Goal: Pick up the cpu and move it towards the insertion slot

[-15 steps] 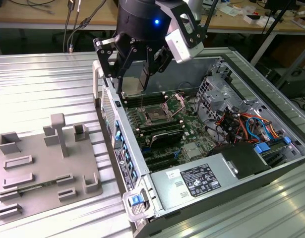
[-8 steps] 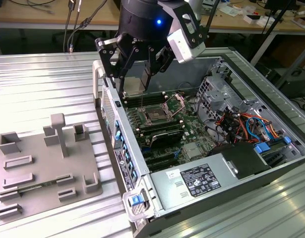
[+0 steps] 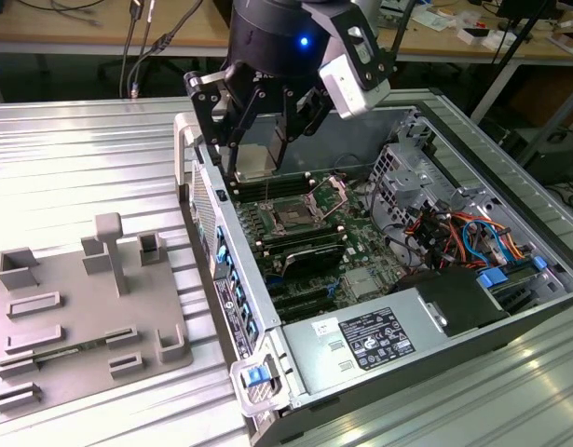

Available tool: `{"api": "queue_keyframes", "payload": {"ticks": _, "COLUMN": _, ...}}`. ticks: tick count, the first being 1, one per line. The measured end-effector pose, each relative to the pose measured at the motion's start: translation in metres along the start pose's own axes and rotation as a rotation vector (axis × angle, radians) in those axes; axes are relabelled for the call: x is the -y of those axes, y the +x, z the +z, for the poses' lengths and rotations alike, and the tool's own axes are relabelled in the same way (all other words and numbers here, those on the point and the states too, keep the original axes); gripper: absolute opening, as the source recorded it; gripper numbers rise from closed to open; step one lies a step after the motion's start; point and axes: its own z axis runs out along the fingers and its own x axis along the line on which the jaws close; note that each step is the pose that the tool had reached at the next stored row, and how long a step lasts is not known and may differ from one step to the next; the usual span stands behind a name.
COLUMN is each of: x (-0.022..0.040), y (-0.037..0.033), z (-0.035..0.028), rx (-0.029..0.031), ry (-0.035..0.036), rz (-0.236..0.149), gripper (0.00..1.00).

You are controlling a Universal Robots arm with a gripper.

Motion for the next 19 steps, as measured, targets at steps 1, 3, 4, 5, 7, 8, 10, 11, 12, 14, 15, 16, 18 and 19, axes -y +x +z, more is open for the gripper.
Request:
{"api": "queue_keyframes", "payload": {"ticks": 1, "x": 0.0, "y": -0.0005, "z": 0.0, "rx": 0.0, "ry": 0.0, "rz": 0.0, "gripper": 0.55}}
{"api": "queue_keyframes", "payload": {"ticks": 3, "x": 0.0001, "y": -0.0015, "z": 0.0001, "rx": 0.0001, "ry": 0.0, "rz": 0.0, "gripper": 0.55}}
{"api": "queue_keyframes", "payload": {"ticks": 4, "x": 0.0001, "y": -0.0022, "z": 0.0001, "rx": 0.0, "ry": 0.0, "rz": 0.0, "gripper": 0.55}}
{"api": "queue_keyframes", "payload": {"ticks": 5, "x": 0.0001, "y": -0.003, "z": 0.0001, "rx": 0.0, "ry": 0.0, "rz": 0.0, "gripper": 0.55}}
{"api": "queue_keyframes", "payload": {"ticks": 7, "x": 0.0002, "y": -0.0039, "z": 0.0002, "rx": 0.0001, "ry": -0.0001, "rz": 0.0, "gripper": 0.55}}
{"api": "queue_keyframes", "payload": {"ticks": 8, "x": 0.0002, "y": -0.0045, "z": 0.0001, "rx": 0.0, "ry": 0.0, "rz": 0.0, "gripper": 0.55}}
{"api": "queue_keyframes", "payload": {"ticks": 10, "x": 0.0002, "y": -0.0063, "z": 0.0002, "rx": 0.0, "ry": 0.0, "rz": 0.0, "gripper": 0.55}}
{"api": "queue_keyframes", "payload": {"ticks": 11, "x": 0.0002, "y": -0.0067, "z": 0.0001, "rx": 0.0, "ry": 0.0001, "rz": 0.0, "gripper": 0.55}}
{"api": "queue_keyframes", "payload": {"ticks": 12, "x": -0.0003, "y": -0.0072, "z": 0.0002, "rx": 0.0001, "ry": -0.0001, "rz": 0.0, "gripper": 0.55}}
{"api": "queue_keyframes", "payload": {"ticks": 14, "x": -0.0014, "y": -0.0081, "z": 0.0003, "rx": 0.0, "ry": 0.0, "rz": 0.0, "gripper": 0.55}}
{"api": "queue_keyframes", "payload": {"ticks": 15, "x": -0.0025, "y": -0.009, "z": 0.0004, "rx": 0.0, "ry": 0.0, "rz": 0.0, "gripper": 0.55}}
{"api": "queue_keyframes", "payload": {"ticks": 16, "x": -0.0032, "y": -0.0097, "z": 0.0004, "rx": 0.0, "ry": 0.0, "rz": 0.0, "gripper": 0.55}}
{"api": "queue_keyframes", "payload": {"ticks": 18, "x": -0.0051, "y": -0.011, "z": 0.0006, "rx": 0.0, "ry": 0.0, "rz": 0.0, "gripper": 0.55}}
{"api": "queue_keyframes", "payload": {"ticks": 19, "x": -0.0059, "y": -0.0119, "z": 0.0007, "rx": 0.0001, "ry": -0.0001, "rz": 0.0, "gripper": 0.55}}
